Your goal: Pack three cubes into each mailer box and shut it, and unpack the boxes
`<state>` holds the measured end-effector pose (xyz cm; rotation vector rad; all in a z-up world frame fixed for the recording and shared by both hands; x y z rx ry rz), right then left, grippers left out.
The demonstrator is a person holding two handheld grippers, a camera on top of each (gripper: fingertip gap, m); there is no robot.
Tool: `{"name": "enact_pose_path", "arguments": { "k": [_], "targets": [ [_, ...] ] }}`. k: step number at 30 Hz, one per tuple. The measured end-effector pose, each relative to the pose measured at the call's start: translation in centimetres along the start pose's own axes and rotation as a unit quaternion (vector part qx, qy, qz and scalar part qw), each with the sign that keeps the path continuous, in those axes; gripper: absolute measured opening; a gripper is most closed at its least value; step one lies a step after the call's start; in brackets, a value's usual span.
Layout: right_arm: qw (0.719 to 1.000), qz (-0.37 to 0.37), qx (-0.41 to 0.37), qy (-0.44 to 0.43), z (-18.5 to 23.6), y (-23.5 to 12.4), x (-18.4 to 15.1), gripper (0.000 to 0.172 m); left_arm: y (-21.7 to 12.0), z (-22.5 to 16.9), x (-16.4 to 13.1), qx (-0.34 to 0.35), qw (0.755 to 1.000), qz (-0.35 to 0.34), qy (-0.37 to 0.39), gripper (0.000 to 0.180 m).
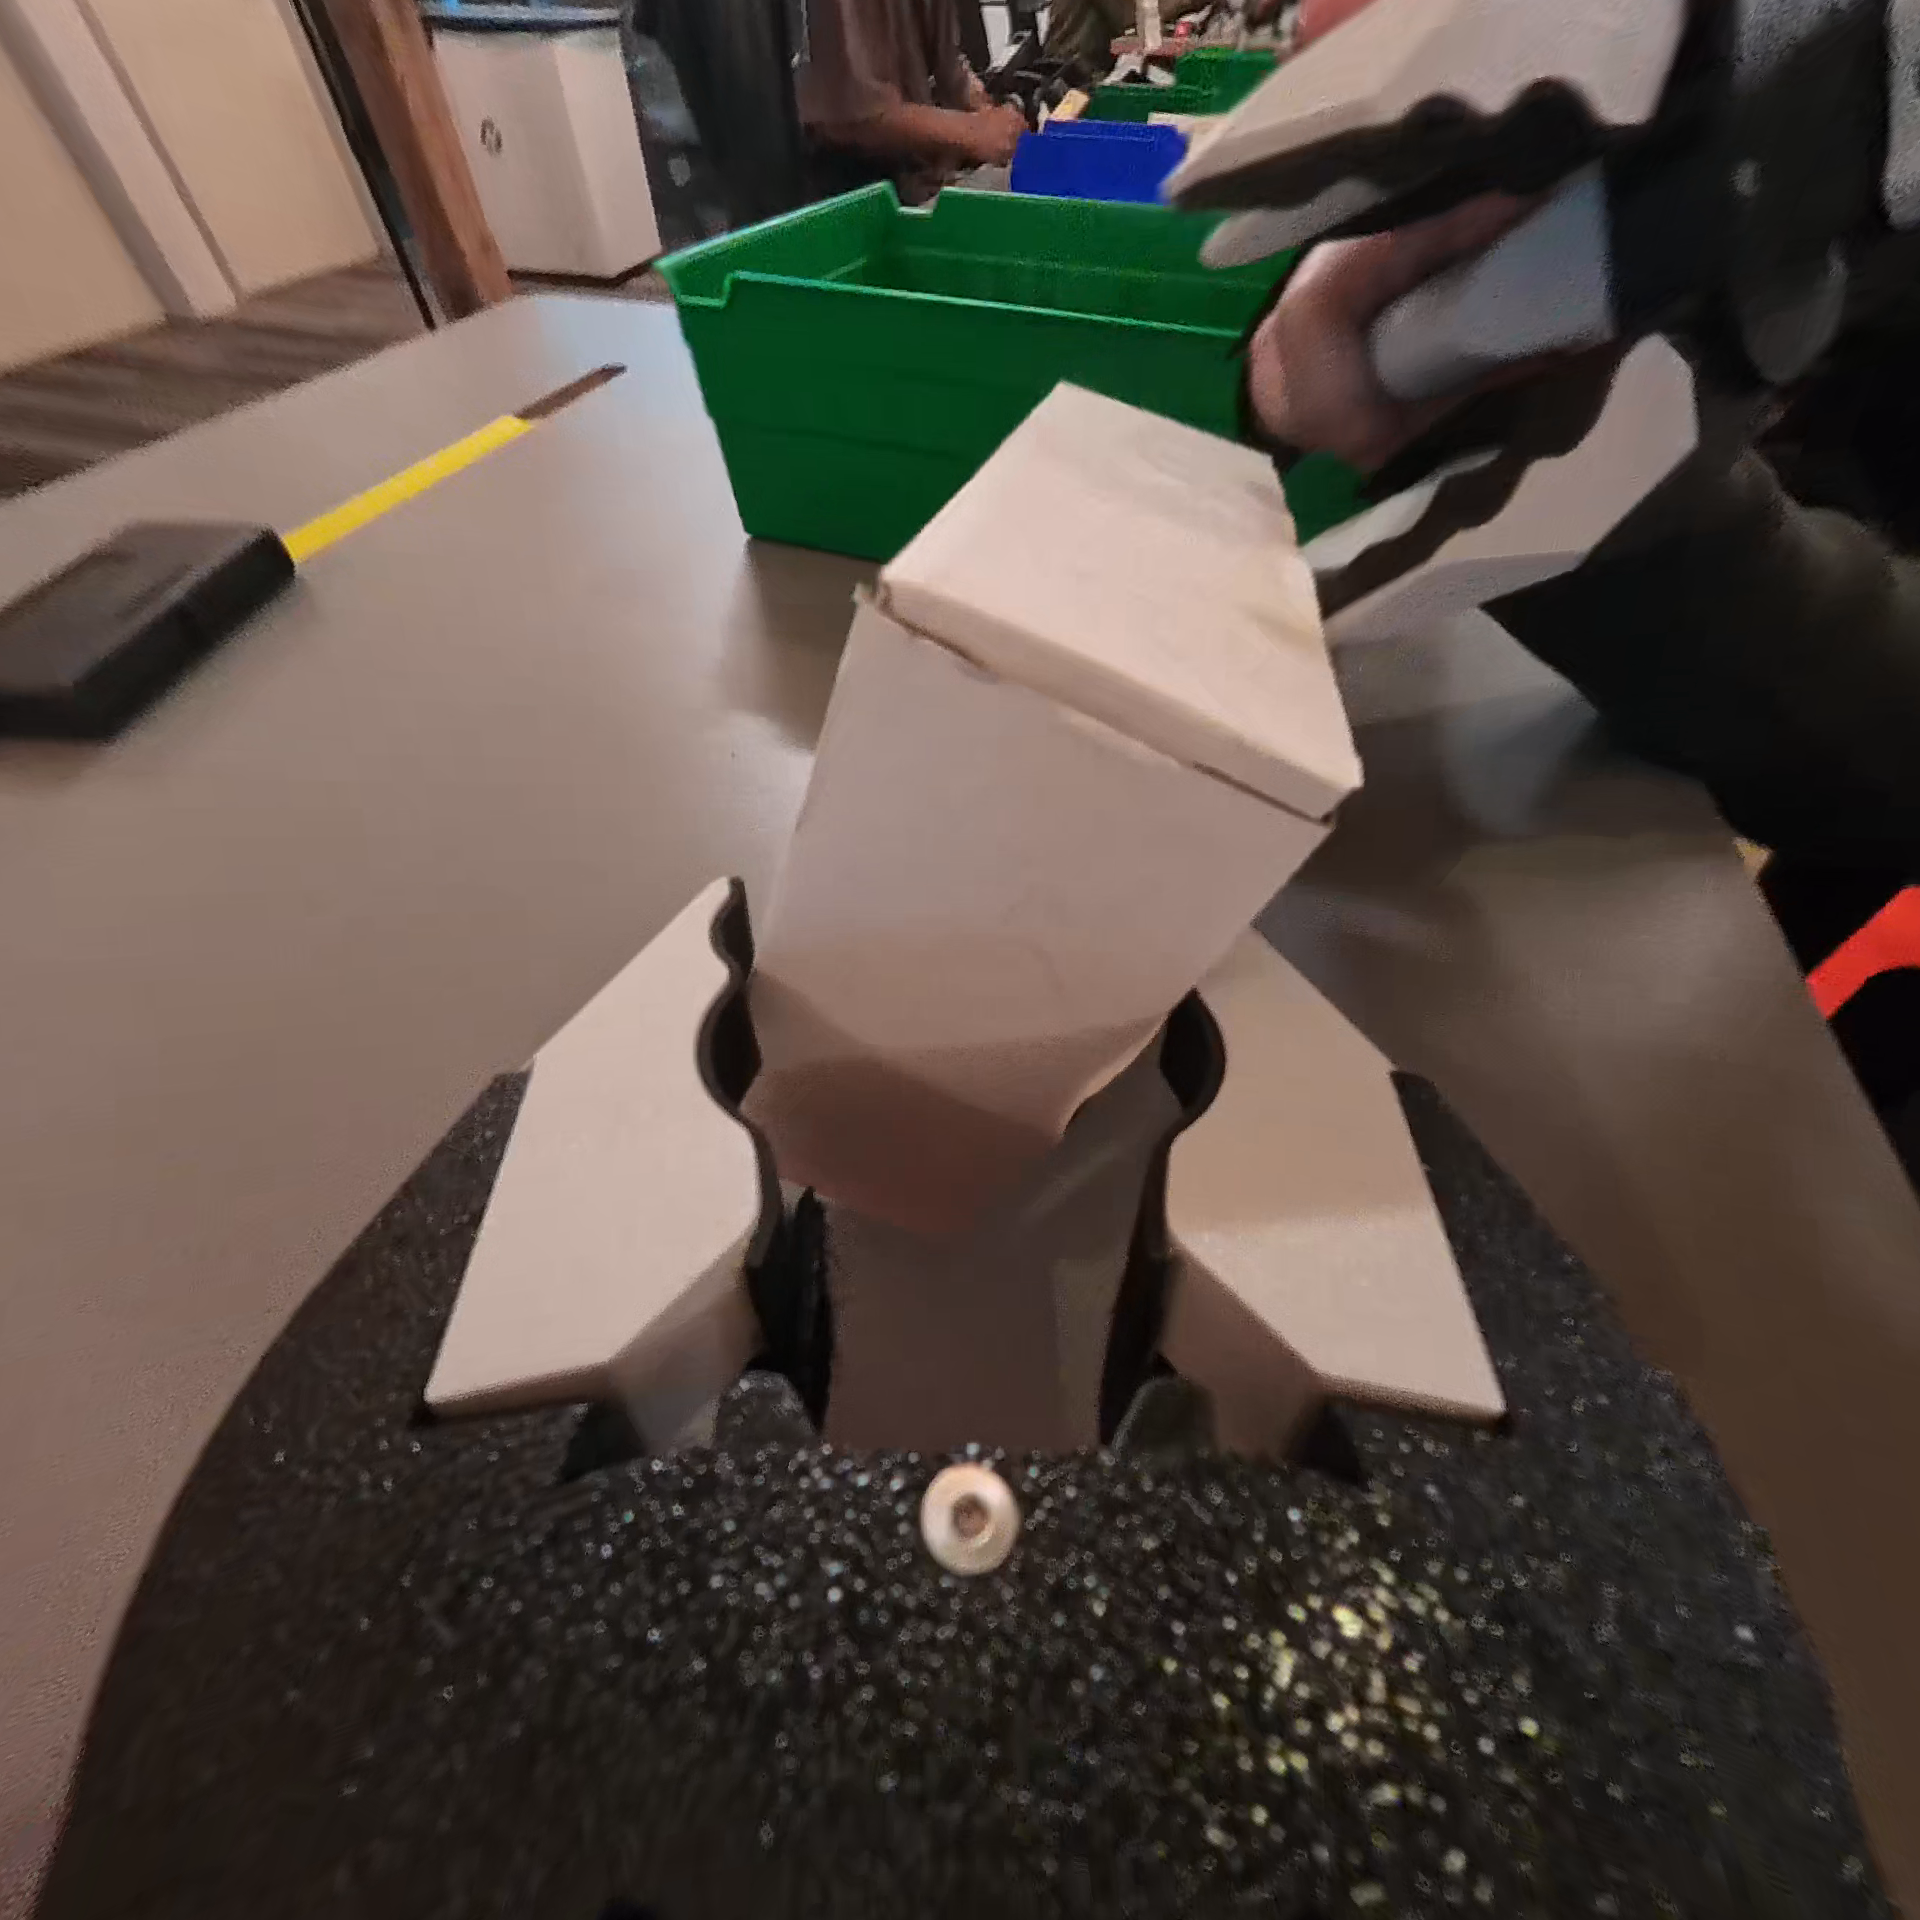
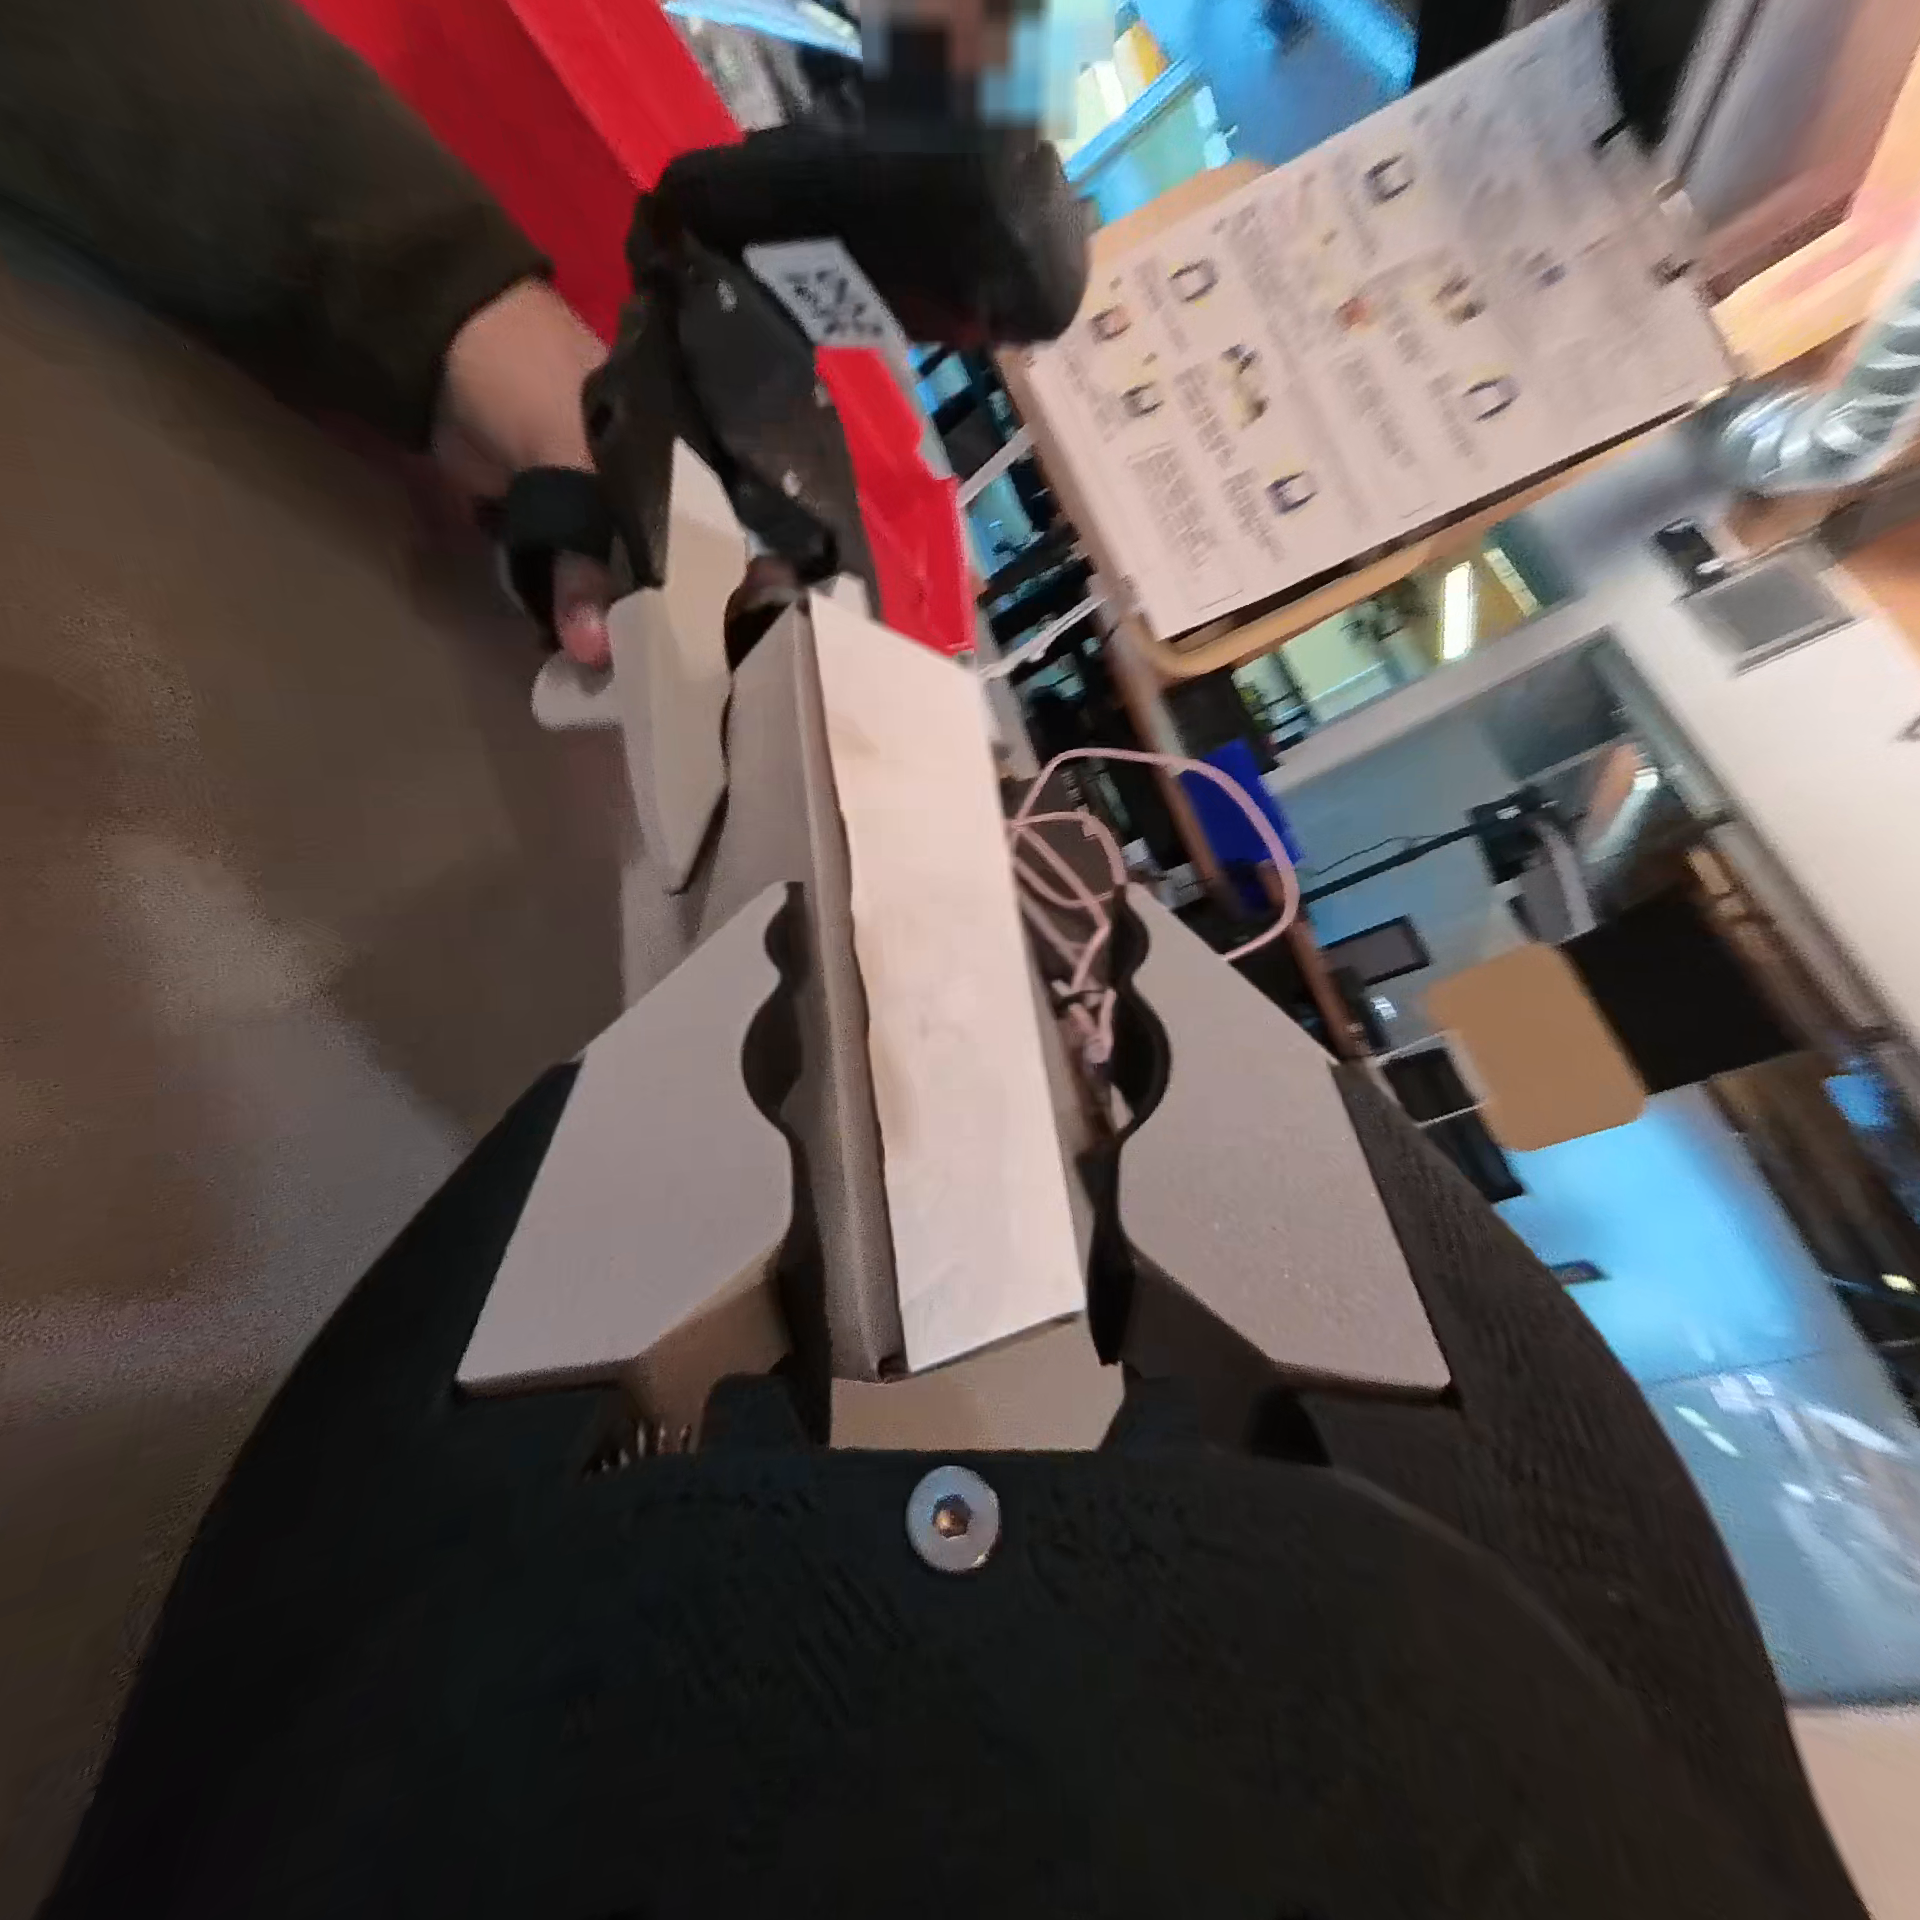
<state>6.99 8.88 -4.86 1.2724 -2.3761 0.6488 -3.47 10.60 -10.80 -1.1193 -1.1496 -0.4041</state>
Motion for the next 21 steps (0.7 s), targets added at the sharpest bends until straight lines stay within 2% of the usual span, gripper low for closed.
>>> {"name": "enact_pose_path", "arguments": {
  "k": [2, 6, 14, 17, 19, 21],
  "targets": [
    [1.000, -0.003, -0.028, -0.010, -0.5, -0.3, 0.1, 0.048, 0.1, 0.2, -0.1, -0.006, 1.000, 0.003, -0.028, 0.077],
    [0.998, 0.032, -0.043, -0.023, -0.7, 0.2, -0.7, 0.042, 0.4, 0.4, -0.4, -0.008, 0.999, 0.015, -0.047, 0.077],
    [0.993, 0.065, -0.043, -0.089, 0.0, 0.4, -1.3, 0.027, 1.6, -0.1, -1.4, 0.027, 0.997, 0.074, 0.008, 0.071],
    [0.986, 0.081, -0.050, -0.137, 0.5, 0.5, -1.2, 0.016, 1.7, -0.3, -1.3, 0.030, 0.996, 0.078, 0.015, 0.070],
    [0.980, 0.097, -0.056, -0.166, 0.8, 0.8, -1.2, 0.002, 1.6, -0.1, -1.2, 0.043, 0.996, 0.074, 0.021, 0.070],
    [0.975, 0.106, -0.083, -0.176, 0.5, 0.9, -0.8, 0.001, 1.4, 0.0, -0.9, 0.059, 0.995, 0.070, 0.036, 0.069]
  ]
}}
Point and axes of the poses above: each gripper's, where its closed fingertips meet, y out along the fingers, x out of its top, z = x × y across the jaws, the point moved 4 cm from there along -y, back along the fingers, and after that the axes turned 12 degrees about z, right-handed, at the moved point
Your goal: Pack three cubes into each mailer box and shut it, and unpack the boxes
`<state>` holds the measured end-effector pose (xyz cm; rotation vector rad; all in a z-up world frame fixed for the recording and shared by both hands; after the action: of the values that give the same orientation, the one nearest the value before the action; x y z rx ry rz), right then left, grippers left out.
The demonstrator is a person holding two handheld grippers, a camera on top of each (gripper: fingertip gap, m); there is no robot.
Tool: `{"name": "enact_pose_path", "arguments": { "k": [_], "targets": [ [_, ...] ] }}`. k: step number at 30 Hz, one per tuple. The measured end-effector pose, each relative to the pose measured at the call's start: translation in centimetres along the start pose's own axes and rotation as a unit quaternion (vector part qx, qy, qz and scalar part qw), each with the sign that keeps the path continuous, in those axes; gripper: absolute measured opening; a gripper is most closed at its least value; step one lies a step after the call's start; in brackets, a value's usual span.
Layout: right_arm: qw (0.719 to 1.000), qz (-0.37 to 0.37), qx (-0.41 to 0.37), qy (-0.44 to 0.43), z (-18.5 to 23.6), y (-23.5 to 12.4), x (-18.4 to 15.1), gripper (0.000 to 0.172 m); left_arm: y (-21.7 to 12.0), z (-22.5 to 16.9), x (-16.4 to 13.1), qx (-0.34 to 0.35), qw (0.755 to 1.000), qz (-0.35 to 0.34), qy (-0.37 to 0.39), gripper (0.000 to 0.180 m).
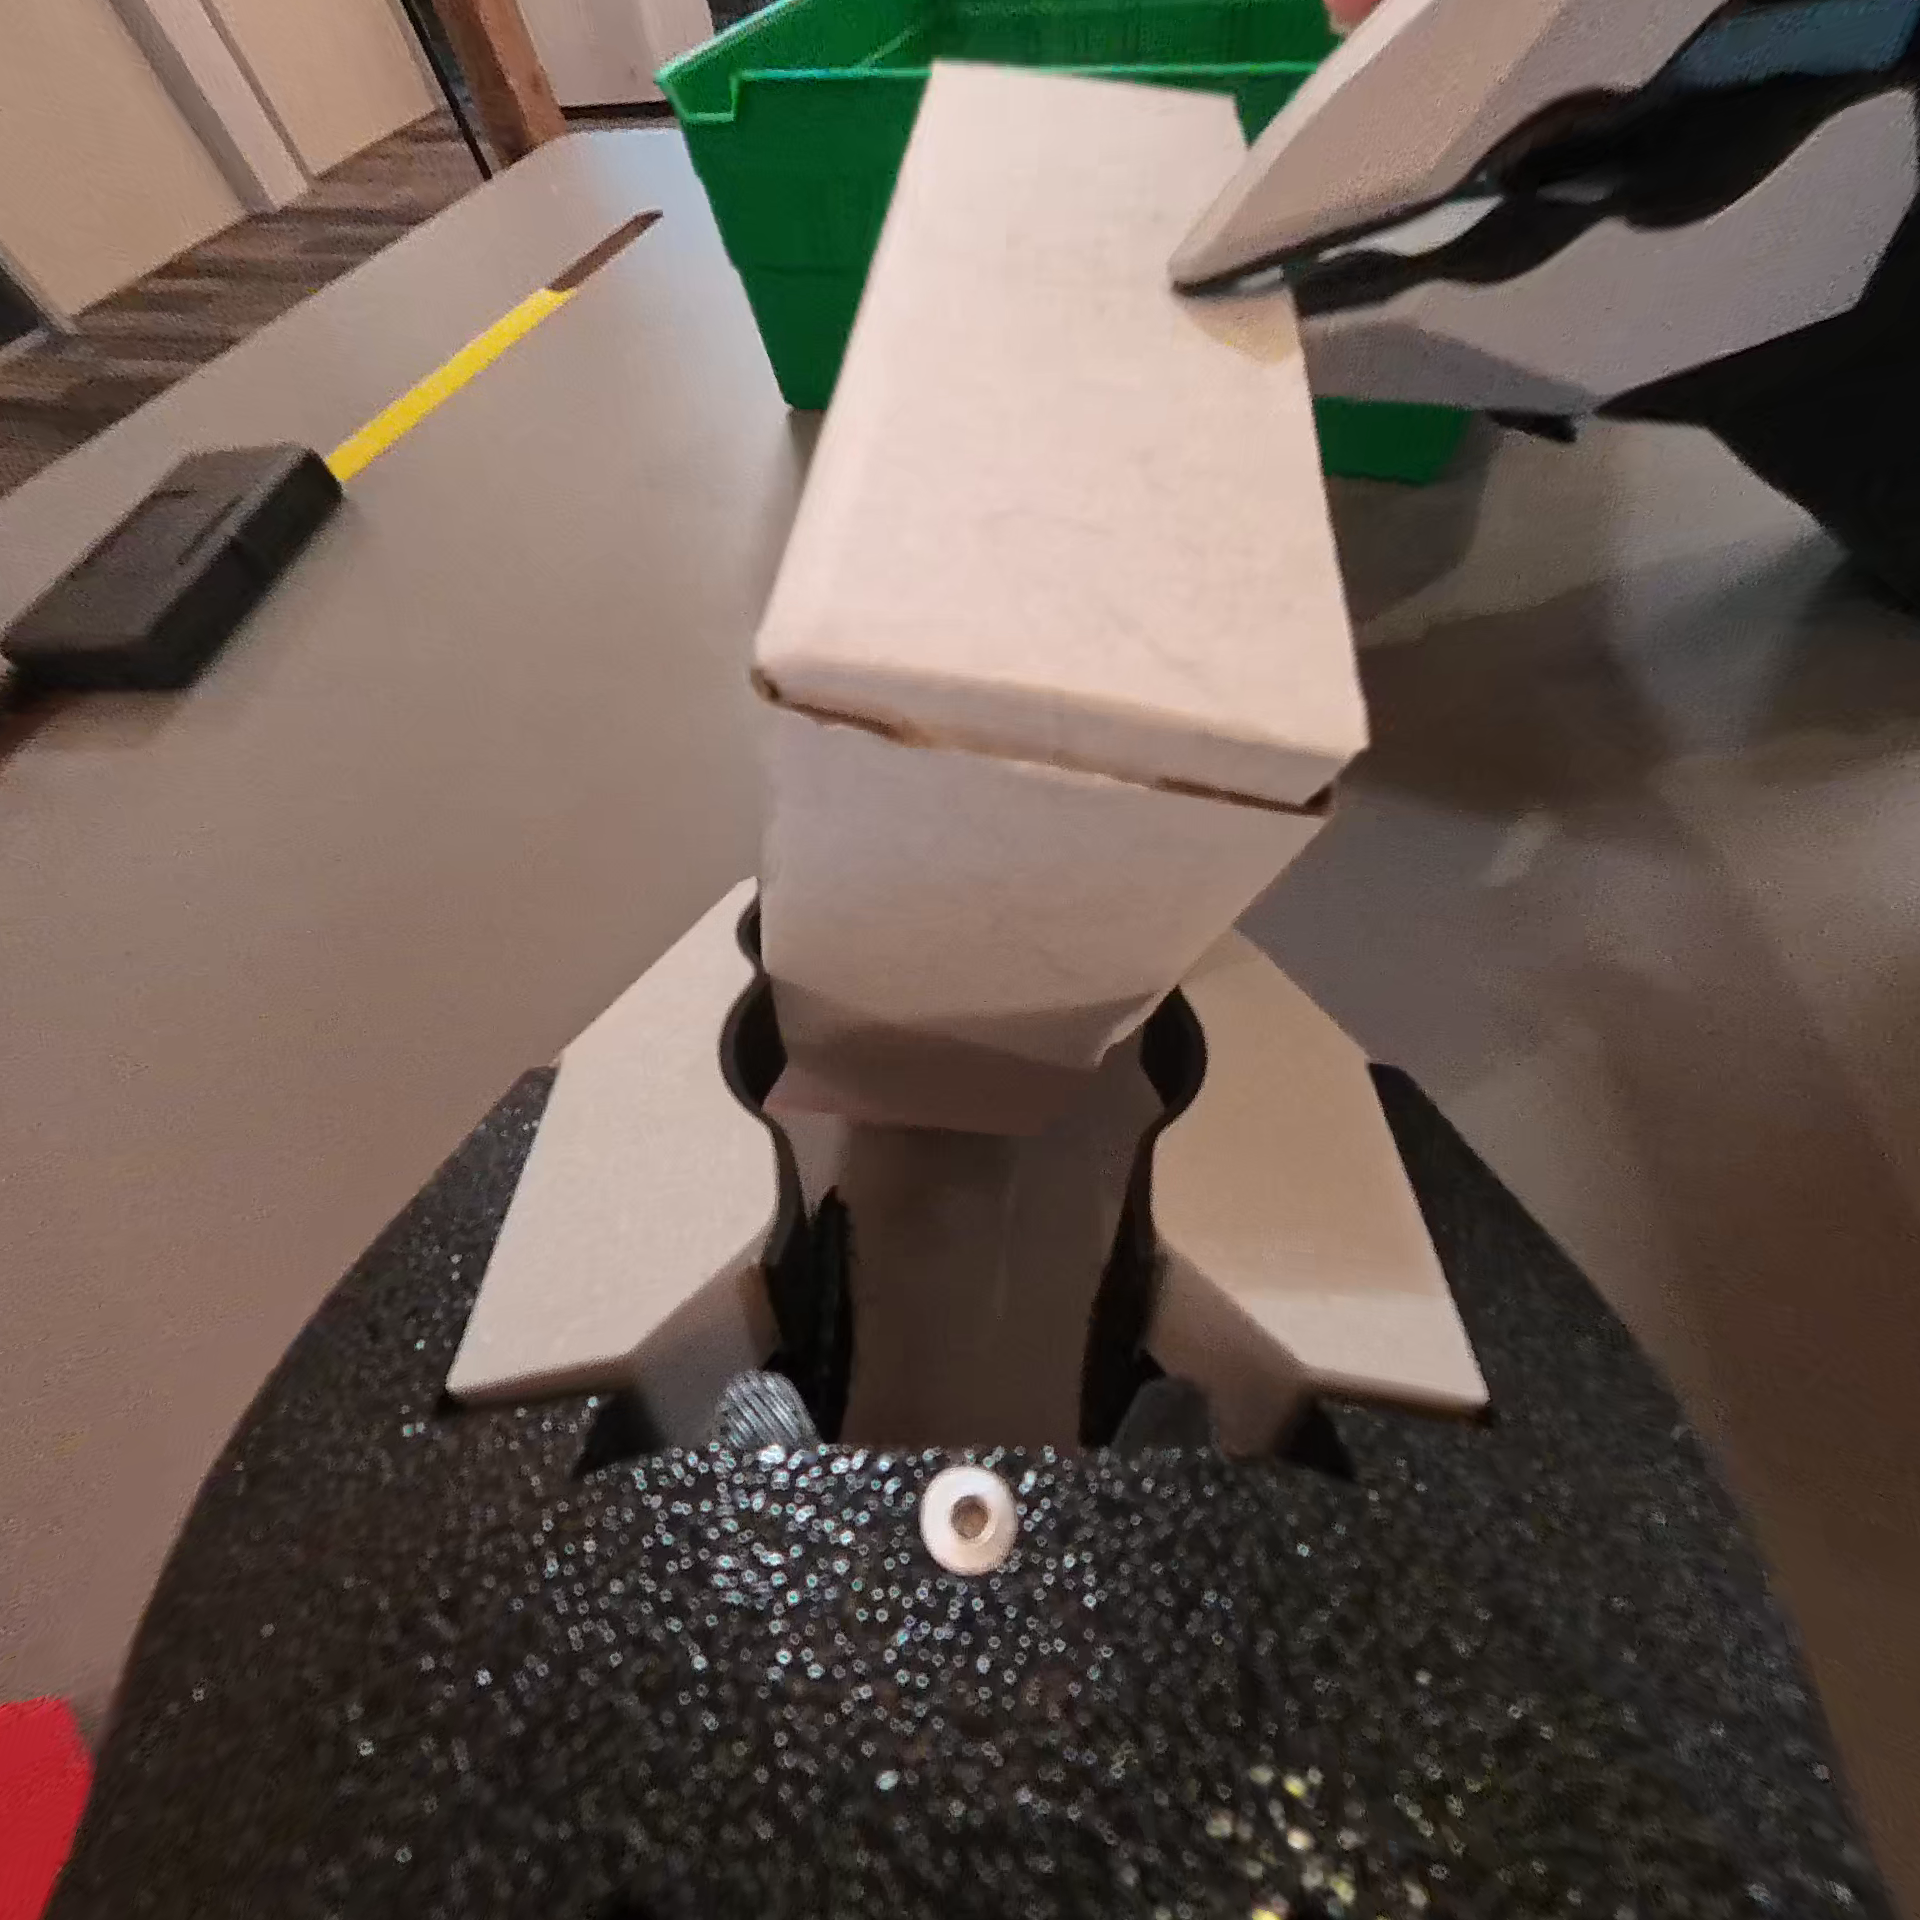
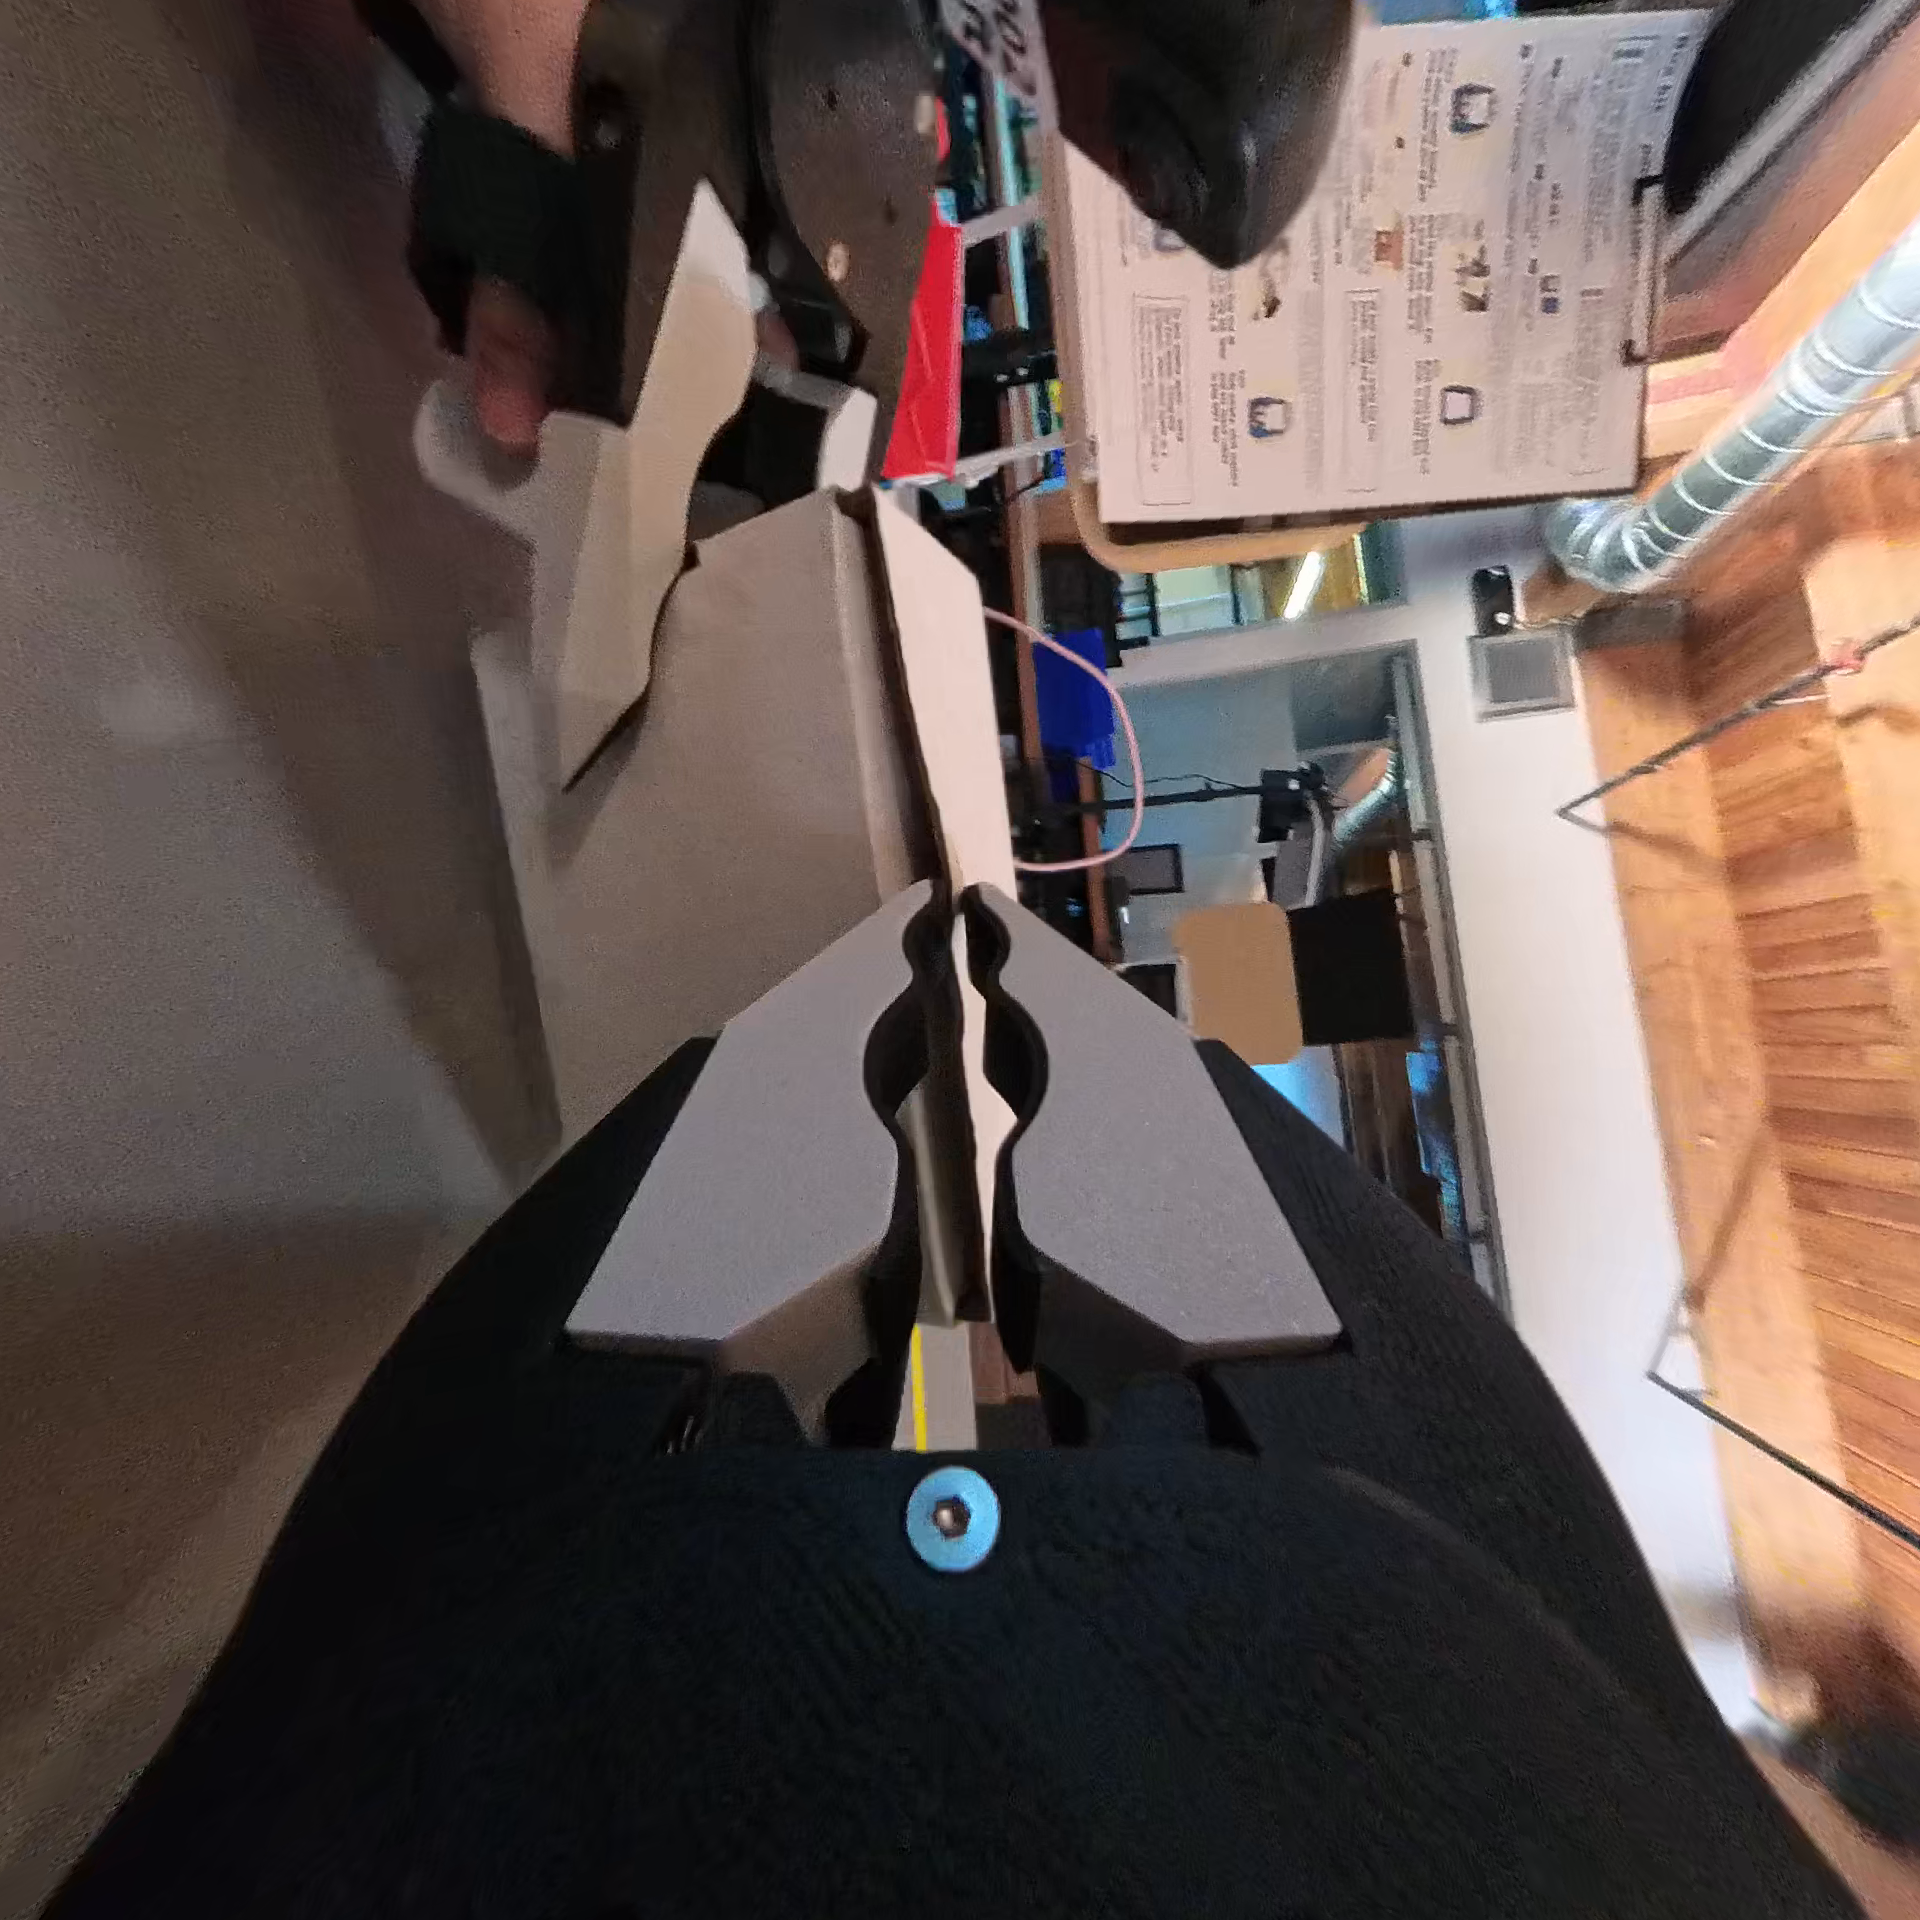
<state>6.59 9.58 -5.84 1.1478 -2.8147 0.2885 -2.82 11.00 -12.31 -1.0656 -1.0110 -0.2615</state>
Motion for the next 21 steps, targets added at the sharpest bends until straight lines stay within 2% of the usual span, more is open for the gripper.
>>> {"name": "enact_pose_path", "arguments": {
  "k": [4, 6, 8, 11, 16, 18, 21],
  "targets": [
    [0.998, -0.017, -0.001, 0.065, -1.3, -0.6, 0.2, 0.000, 0.1, 0.3, -0.1, 0.067, 0.995, 0.019, 0.070, 0.068],
    [0.995, -0.020, 0.006, 0.094, -1.7, -0.8, -0.3, 0.000, 0.5, 0.5, -0.6, 0.118, 0.983, 0.050, 0.134, 0.068],
    [0.993, -0.023, 0.015, 0.114, -1.9, -0.8, -0.6, 0.000, 0.4, 0.8, -0.4, 0.149, 0.976, 0.048, 0.151, 0.067],
    [0.990, -0.034, 0.021, 0.138, -2.1, -1.0, -0.4, 0.000, -0.3, 1.4, -0.1, 0.207, 0.957, 0.043, 0.198, 0.066],
    [0.981, -0.043, 0.043, 0.184, -2.5, -1.1, -0.5, 0.000, -0.9, 1.6, -0.1, 0.256, 0.929, 0.042, 0.265, 0.064],
    [0.976, -0.045, 0.043, 0.206, -3.1, -1.2, -0.9, 0.005, -0.2, 1.0, -0.6, 0.279, 0.889, 0.061, 0.359, 0.065],
    [0.972, -0.047, 0.054, 0.226, -3.1, -1.2, -1.3, 0.004, 0.0, 1.1, -0.4, 0.289, 0.885, 0.065, 0.360, 0.065]
  ]
}}
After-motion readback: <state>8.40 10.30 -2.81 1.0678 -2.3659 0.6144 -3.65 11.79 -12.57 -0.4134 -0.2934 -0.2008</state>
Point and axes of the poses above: each gripper's, where its closed fingertips meet, y out along the fingers, x out of its top, z = x × y across the jaws, the point moved 4 cm from there along -y, back along the fingers, and after that the axes turned 12 degrees about z, right-handed, at the moved point
